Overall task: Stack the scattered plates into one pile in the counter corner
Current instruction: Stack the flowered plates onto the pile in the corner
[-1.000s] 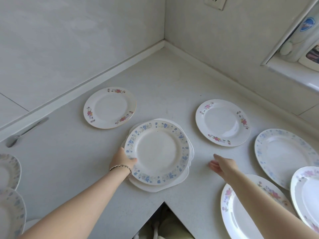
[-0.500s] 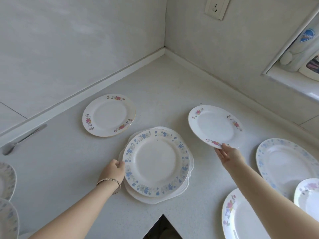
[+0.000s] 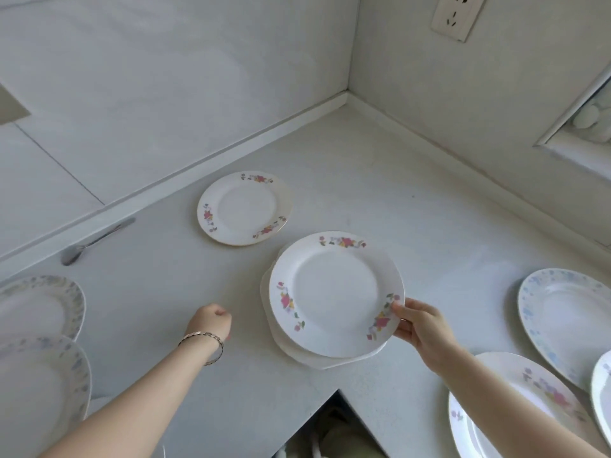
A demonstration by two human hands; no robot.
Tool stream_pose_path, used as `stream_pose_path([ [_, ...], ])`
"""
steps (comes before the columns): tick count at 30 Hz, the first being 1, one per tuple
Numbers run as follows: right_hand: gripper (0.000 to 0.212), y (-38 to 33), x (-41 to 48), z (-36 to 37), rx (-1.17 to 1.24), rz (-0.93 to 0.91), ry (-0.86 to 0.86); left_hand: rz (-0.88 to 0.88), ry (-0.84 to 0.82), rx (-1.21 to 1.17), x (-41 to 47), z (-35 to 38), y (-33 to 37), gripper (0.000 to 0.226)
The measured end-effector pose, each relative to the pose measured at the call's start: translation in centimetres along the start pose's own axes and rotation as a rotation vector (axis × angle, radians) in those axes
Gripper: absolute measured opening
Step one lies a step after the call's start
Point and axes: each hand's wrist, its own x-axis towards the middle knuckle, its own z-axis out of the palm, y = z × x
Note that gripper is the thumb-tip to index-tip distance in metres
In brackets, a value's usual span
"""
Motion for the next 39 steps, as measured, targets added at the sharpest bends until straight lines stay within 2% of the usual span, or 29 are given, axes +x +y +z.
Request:
stream_pose_path([
  [8, 0.015, 1.9, 0.5, 0.3, 0.019, 0.040, 0.094, -0.032, -0.016, -0.099, -0.2, 0.0, -1.6, 0.029],
  [11, 0.015, 2.0, 0.4, 0.6, -0.052, 0.026, 0.103, -0.026, -0.027, -0.111, -0.2, 0.2, -1.6, 0.029],
  [14, 0.013, 2.1, 0.1, 1.4, -0.306, -0.029, 0.174, -0.022, -0.030, -0.102, 0.0, 0.1, -1.5, 0.030],
  [18, 0.029, 2.4, 0.0, 2.3, -0.658, -0.075, 0.184, -0.019, -0.027, -0.096, 0.4, -0.1, -0.9, 0.031],
  [22, 0.048, 2.3, 0.5, 3.0, -0.748, -0.065, 0.165, -0.008, -0.045, -0.105, 0.5, -0.1, -0.5, 0.030],
  [26, 0.052, 2.4, 0.7, 3.1, -0.834, -0.016, 0.198, -0.017, -0.052, -0.089, 0.6, 0.3, -0.7, 0.029],
  [29, 0.047, 0.5, 0.6, 3.4, -1.186, 0.018, 0.204, -0.028, -0.082, -0.065, 0.4, 0.3, -0.3, 0.030],
  [31, 0.040, -1.3, 0.9, 3.9, -1.447, -0.049, 0.254, -0.046, -0.106, -0.078, 0.3, 0.3, 0.7, 0.031],
  [34, 0.037, -3.9, 2.4, 5.3, -1.534, -0.176, 0.234, -0.138, -0.125, -0.285, 0.8, 0.2, 3.3, 0.029],
  [36, 0.036, -5.6, 4.1, 6.6, -1.497, -0.213, 0.191, -0.229, -0.138, -0.516, 2.0, 0.0, 5.4, 0.029],
  [39, 0.035, -7.7, 7.2, 8.0, -1.406, -0.227, 0.166, -0.280, -0.100, -0.730, 4.4, -0.4, 8.0, 0.029],
])
